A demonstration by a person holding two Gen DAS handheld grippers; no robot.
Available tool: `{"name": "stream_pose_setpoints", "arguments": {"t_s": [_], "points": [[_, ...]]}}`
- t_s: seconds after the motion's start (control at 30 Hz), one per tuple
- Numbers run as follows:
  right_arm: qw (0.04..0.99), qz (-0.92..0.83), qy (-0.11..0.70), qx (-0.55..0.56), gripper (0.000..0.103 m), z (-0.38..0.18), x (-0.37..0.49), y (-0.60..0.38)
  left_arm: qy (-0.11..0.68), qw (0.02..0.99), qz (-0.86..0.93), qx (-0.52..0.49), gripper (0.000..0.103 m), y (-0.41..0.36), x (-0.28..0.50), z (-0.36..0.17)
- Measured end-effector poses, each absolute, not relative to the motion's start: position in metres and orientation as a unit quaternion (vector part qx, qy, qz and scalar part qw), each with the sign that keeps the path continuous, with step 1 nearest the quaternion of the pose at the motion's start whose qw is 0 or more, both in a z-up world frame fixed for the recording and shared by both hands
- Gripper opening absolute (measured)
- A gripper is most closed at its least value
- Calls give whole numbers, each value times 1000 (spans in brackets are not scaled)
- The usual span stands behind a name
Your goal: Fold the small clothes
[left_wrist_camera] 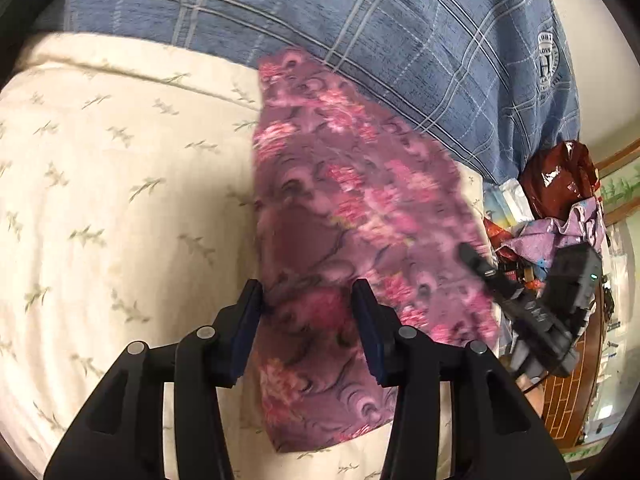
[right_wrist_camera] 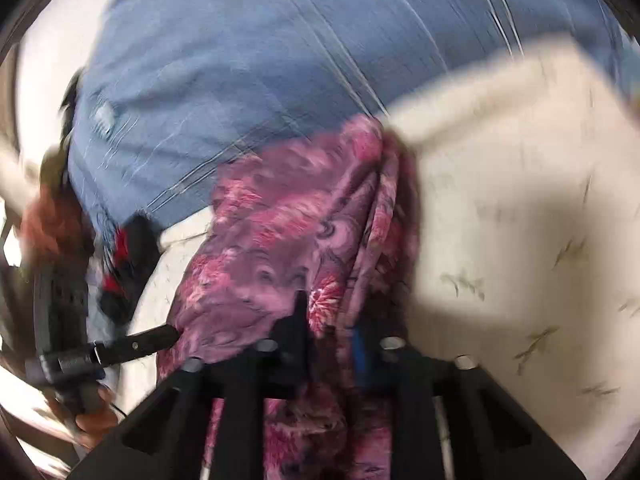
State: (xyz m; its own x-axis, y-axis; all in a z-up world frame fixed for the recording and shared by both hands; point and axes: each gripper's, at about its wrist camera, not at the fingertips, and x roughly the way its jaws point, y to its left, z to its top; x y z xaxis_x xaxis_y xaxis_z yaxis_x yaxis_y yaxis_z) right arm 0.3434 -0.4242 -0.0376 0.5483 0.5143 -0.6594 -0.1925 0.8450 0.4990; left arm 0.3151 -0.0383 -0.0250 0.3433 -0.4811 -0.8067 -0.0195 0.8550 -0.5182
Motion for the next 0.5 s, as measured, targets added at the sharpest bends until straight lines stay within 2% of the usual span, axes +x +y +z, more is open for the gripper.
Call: {"name": "stream_pose_setpoints", "arguments": {"t_s": [0.07,0.1,0.17,0.2,0.23,0.3,0.37,0.5], "points": [[868,187,422,180,12,-42,341,-432,575,773,-139,-228,48,-48,320,-49],[863,171,447,160,12,-57,345,-432,579,770,-138,-228,48,-51,321,-56],[859,159,463,151,17,-73,346,-433,574,772,-137,-235,47,-45,317,-47],[861,155,456,165,19,-68,345,-436,573,772,-138,-238,47,-43,316,-43],[858,156,453,188,28,-64,342,-444,571,772,-141,-241,47,-39,313,-37],[846,168,447,237,29,-59,331,-465,571,771,-147,-242,46,-33,304,-30],[826,189,440,298,35,-56,310,-483,565,770,-163,-247,46,-29,288,-25],[813,242,419,323,43,-57,273,-467,561,761,-187,-265,47,-33,265,-29]]}}
